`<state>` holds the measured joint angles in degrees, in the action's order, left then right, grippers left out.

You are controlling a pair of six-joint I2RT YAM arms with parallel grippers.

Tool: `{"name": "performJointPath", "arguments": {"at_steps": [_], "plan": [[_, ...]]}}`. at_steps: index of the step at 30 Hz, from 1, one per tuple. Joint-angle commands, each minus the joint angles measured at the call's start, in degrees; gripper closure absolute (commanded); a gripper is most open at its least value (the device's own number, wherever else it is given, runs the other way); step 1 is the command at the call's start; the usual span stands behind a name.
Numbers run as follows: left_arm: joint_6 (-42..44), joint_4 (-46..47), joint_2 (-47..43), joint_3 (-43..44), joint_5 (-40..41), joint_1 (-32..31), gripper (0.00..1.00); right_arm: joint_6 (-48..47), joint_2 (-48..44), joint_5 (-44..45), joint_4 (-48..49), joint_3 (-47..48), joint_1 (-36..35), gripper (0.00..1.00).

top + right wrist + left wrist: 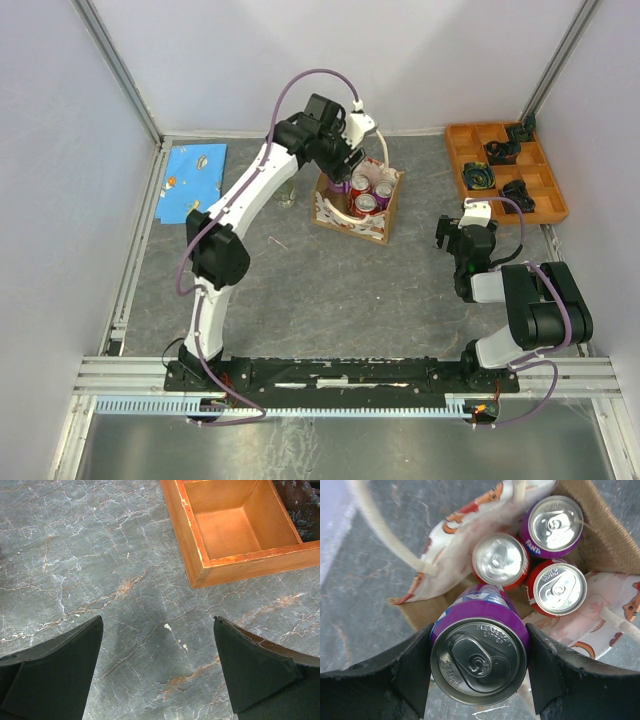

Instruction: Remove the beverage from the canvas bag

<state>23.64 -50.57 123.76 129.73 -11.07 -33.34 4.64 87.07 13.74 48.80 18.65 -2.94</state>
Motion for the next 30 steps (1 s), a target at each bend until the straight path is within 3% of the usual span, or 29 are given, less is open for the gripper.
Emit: {"name": "performJointPath", "arguments": {"at_steps": [1, 9, 13, 21, 30], "plan": [[-2.4, 5.9, -9.6, 4.3, 2.1, -0.2, 0.97, -0.2, -0.6, -0.4, 1.4, 1.8, 0.1, 0.01], [-2.6, 5.7, -16.4, 5.3, 10.7, 0.8, 0.97, -0.2, -0.6, -0.4, 1.4, 1.8, 0.1, 0.01], [-5.7, 5.9, -19.9, 3.2, 12.3, 4.9, 0.97, -0.2, -0.6, -0.4, 1.4, 1.8, 0.2, 0.01], [-15.7, 19.6, -32.3, -18.7, 10.8, 18.0, 0.97, -0.2, -0.5, -0.4, 1.4, 1.8, 0.1, 0.01], [-23.2, 29.8, -39.9, -41.4, 15.7, 19.6, 0.97, -0.2, -0.5, -0.4, 1.4, 1.8, 0.1, 0.01]]}}
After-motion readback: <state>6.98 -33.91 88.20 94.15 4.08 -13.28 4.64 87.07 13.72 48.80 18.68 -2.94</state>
